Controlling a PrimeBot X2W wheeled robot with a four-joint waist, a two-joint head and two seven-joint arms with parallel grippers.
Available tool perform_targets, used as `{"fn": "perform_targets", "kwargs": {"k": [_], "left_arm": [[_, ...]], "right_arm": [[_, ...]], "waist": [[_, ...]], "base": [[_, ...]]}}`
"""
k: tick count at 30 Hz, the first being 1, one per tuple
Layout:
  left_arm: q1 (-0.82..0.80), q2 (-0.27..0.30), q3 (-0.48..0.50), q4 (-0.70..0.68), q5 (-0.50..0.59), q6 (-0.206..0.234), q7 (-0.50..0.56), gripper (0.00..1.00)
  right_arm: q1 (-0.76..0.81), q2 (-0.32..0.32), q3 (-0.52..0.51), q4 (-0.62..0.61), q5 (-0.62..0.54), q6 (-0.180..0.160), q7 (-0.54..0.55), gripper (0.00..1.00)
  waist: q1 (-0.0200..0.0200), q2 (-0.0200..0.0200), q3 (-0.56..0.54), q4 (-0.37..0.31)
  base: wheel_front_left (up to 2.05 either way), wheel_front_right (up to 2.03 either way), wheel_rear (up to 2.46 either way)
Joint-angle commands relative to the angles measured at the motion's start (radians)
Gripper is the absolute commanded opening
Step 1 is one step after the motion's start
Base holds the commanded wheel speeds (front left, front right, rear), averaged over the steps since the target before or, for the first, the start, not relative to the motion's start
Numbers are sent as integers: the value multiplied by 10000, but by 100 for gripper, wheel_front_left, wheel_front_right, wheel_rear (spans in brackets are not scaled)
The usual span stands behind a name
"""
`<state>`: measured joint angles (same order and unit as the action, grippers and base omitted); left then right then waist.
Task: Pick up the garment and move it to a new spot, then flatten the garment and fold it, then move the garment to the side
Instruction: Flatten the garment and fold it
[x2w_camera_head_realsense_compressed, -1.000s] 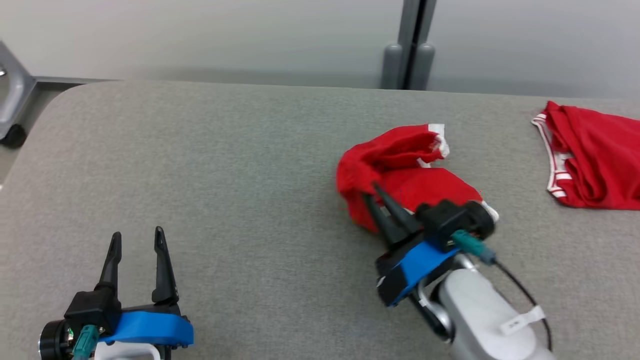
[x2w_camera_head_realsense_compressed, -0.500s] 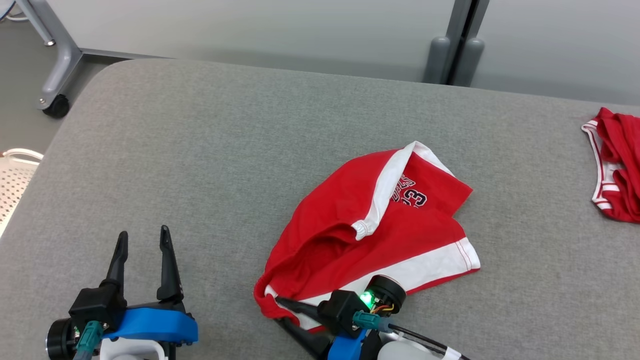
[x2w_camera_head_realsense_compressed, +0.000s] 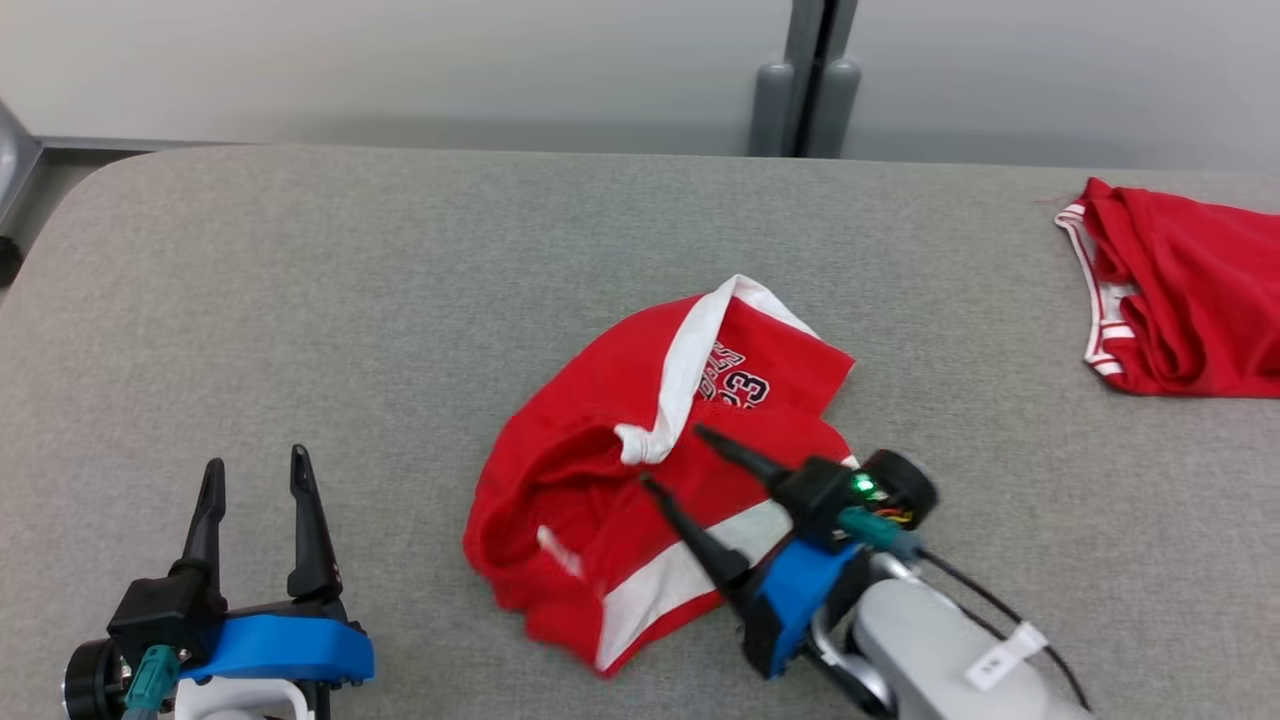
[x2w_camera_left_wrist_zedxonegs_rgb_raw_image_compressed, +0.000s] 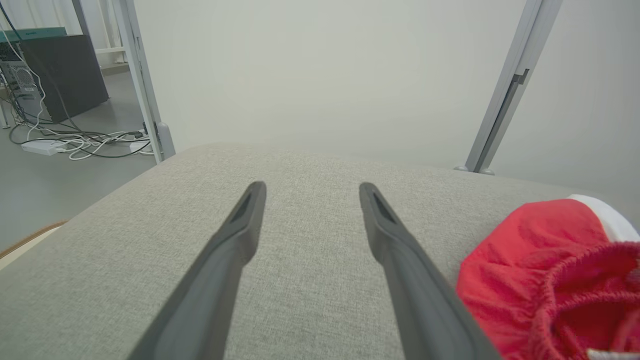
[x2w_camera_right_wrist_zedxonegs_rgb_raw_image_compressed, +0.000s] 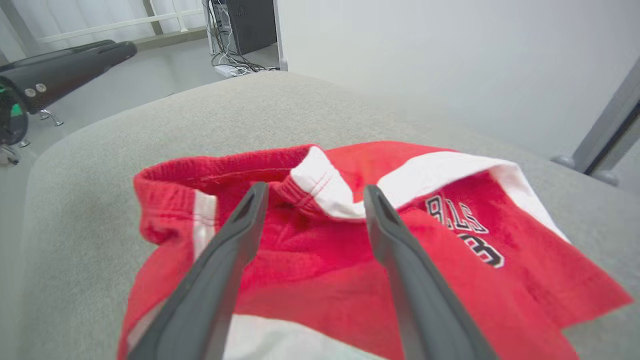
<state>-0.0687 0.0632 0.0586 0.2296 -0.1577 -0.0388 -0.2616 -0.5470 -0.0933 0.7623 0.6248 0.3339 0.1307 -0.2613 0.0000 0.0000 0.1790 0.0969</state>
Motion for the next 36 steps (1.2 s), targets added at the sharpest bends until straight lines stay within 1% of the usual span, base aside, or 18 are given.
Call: {"fn": "perform_targets", "kwargs": {"k": [1, 4, 7, 13, 15, 18, 21, 26, 27, 29, 33, 36], "left_arm": [[2, 21, 85, -45, 37, 4, -45, 100], [86, 15, 151, -110, 88, -29, -45, 100], [131, 1, 152, -154, 107, -44, -45, 100], [148, -21, 174, -224, 145, -79, -43, 100], [110, -25, 189, -227, 170, -97, -45, 100], [65, -32, 197, -240, 209, -114, -45, 100], [62, -44, 200, -206, 208, -128, -45, 100], [45, -56, 233, -153, 223, -141, -45, 100], [44, -59, 235, -147, 231, -138, -45, 100], [47, -67, 234, -133, 239, -133, -45, 100], [71, -74, 292, -144, 242, -110, -45, 100], [136, -77, 343, -94, 267, -138, -45, 100]], "right_arm": [[283, -157, -222, -188, -128, 2, -46, 100], [675, -428, -893, -793, -319, 2, -46, 100], [1090, -772, -1647, -1137, -437, 2, -47, 100], [1408, -1244, -3166, -869, -842, 2, -47, 100], [1405, -1321, -3465, -671, -944, 2, 106, 100], [1368, -1374, -3609, -370, -1037, 2, 265, 100], [1463, -1218, -3497, -51, -1005, 2, 462, 100], [1489, -954, -3164, 629, -633, 2, 554, 100], [1480, -912, -3022, 836, -562, 2, 715, 58], [1316, -864, -2825, 1023, -367, 2, 654, 0], [1089, -888, -2792, 1258, -46, 2, 349, 0], [1148, -1012, -3030, 1227, 154, 2, 155, 0]], "waist": [[0, 0, -49, -100], [0, 0, -82, -219], [0, 0, -105, -292], [0, 0, -58, -341], [0, 0, -20, -331], [0, 0, 20, -292], [0, 0, 23, -250], [0, 0, 24, -203], [0, 0, 22, -197], [0, 0, 22, -198], [0, 0, 5, -267], [0, 0, -101, -331]], "base": [[0, 0, 0], [0, 0, 0], [0, 0, 0], [0, 0, 0], [0, 0, 0], [0, 0, 0], [0, 0, 0], [0, 0, 0], [0, 0, 0], [0, 0, 0], [0, 0, 0], [0, 0, 0]]}}
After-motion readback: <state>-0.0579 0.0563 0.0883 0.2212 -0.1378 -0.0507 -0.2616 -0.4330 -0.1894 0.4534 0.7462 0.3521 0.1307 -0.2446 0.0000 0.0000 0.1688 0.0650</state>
